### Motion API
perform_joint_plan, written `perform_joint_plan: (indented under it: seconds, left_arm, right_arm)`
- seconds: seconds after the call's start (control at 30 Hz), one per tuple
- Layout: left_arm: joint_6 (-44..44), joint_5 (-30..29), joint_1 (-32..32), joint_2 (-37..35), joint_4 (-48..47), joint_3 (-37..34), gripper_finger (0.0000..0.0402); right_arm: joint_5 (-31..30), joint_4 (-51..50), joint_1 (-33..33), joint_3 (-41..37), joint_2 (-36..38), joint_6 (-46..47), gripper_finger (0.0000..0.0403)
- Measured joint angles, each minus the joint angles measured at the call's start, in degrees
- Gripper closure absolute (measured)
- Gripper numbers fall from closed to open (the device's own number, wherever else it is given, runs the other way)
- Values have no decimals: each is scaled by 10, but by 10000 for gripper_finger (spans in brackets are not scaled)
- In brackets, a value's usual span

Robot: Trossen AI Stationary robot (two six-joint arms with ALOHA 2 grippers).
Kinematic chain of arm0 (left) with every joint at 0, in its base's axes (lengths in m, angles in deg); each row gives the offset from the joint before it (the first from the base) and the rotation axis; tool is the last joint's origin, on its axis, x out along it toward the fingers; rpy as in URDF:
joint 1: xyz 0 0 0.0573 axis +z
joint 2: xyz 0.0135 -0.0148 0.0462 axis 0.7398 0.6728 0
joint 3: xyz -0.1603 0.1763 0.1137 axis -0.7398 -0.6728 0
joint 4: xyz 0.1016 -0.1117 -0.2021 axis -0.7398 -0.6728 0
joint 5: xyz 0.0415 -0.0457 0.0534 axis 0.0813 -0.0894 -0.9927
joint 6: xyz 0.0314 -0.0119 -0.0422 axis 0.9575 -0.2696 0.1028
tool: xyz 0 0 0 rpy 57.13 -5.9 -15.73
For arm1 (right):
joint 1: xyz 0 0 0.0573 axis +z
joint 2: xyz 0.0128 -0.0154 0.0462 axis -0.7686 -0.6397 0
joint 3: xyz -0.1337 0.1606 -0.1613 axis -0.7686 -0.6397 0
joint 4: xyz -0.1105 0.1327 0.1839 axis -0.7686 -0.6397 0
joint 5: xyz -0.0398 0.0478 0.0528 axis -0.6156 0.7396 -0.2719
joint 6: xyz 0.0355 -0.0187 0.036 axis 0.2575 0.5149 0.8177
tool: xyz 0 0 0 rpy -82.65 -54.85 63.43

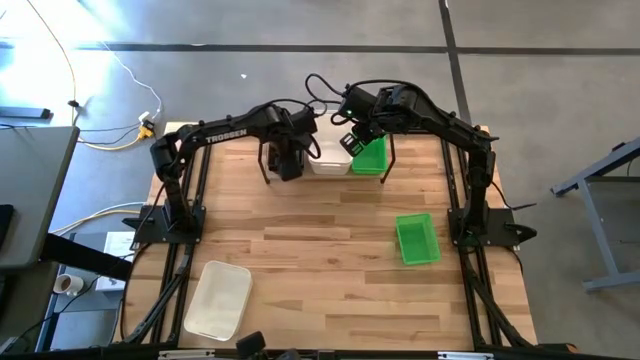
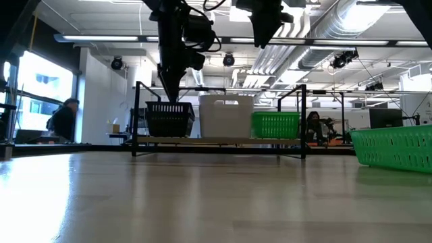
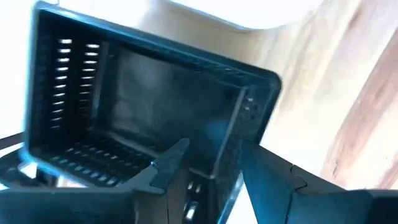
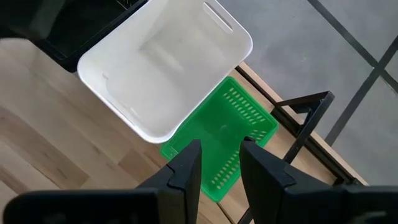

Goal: Stack baskets on shelf by color
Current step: Stack the black basket on top of the other black baskets on the shelf, then stack the green basket on top of the other green baskets on the shelf

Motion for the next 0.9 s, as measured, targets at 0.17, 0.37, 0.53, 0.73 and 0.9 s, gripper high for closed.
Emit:
perform_joint_plan:
  seconds: [0.17, 0.37, 0.53, 0.73, 0.9]
  left_arm:
    - [-2, 19, -7, 17, -1, 0, 271]
    - [4, 13, -12, 16, 0, -1, 271]
    - [5, 12, -10, 12, -49, 35, 271]
    - [5, 17, -19, 7, -110, 83, 271]
    - [5, 34, -23, -29, -115, 84, 271]
  right_arm:
    - [6, 0, 0, 0, 0, 0, 306]
    - [6, 0, 8, 0, 0, 0, 306]
    - [17, 0, 28, 0, 1, -11, 306]
    - [43, 0, 71, 0, 6, -32, 306]
    - [47, 0, 116, 0, 7, -31, 306]
